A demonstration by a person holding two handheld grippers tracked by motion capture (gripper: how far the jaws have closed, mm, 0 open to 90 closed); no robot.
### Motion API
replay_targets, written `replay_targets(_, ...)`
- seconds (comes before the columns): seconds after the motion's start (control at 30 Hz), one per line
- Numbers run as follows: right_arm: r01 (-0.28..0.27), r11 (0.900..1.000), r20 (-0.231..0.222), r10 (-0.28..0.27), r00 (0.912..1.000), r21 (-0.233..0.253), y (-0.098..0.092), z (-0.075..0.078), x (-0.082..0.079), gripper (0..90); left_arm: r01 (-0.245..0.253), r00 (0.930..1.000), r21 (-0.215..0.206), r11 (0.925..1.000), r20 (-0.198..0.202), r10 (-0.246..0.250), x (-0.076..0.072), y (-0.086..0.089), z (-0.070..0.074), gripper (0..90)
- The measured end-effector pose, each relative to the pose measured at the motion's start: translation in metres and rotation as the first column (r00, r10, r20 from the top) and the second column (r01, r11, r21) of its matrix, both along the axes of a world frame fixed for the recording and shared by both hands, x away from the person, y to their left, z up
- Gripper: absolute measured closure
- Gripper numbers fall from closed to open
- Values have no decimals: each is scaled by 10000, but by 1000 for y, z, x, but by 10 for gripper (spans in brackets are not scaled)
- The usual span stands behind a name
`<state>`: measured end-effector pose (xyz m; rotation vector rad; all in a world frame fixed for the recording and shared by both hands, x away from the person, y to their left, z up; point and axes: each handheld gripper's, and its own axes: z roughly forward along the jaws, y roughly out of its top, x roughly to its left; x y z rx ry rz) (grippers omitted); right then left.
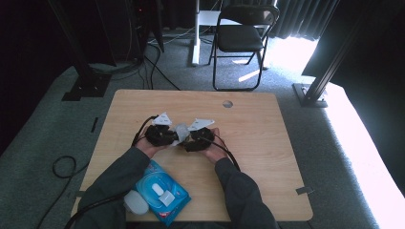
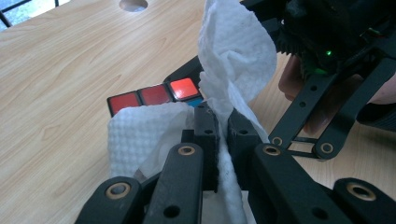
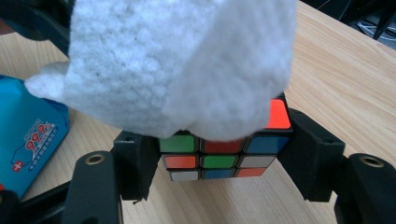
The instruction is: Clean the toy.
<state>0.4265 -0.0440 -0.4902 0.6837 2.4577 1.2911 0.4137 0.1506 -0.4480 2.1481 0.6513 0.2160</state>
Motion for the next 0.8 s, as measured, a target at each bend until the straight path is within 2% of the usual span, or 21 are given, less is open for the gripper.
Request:
replay_targets(0.23,-241,9997,50,241,9997,9,3,2,-2,343,-120,9999,90,9999,92,119,3,0,2,856)
replay_targets(0.37,-388,9992,107,388,9992,-31,5,3,-5,343,-525,9985,-32,9986,135,526,8,6,2,856)
replay_targets(0.43,-447,9990,123,447,9989,-45,5,3,-5,343,-571,9983,-33,9984,136,571,8,7,2,856)
replay_targets(0.6,-737,9972,156,738,9971,-98,7,3,-8,344,-1061,9942,-123,9943,146,1062,13,15,1,856)
replay_targets(0.67,-922,9957,163,923,9956,-66,10,4,-10,344,-1499,9884,-192,9885,216,1503,15,19,1,856)
replay_targets(0.8,-970,9953,189,971,9951,-77,12,5,-10,344,-1592,9869,-207,9870,226,1596,15,19,2,855)
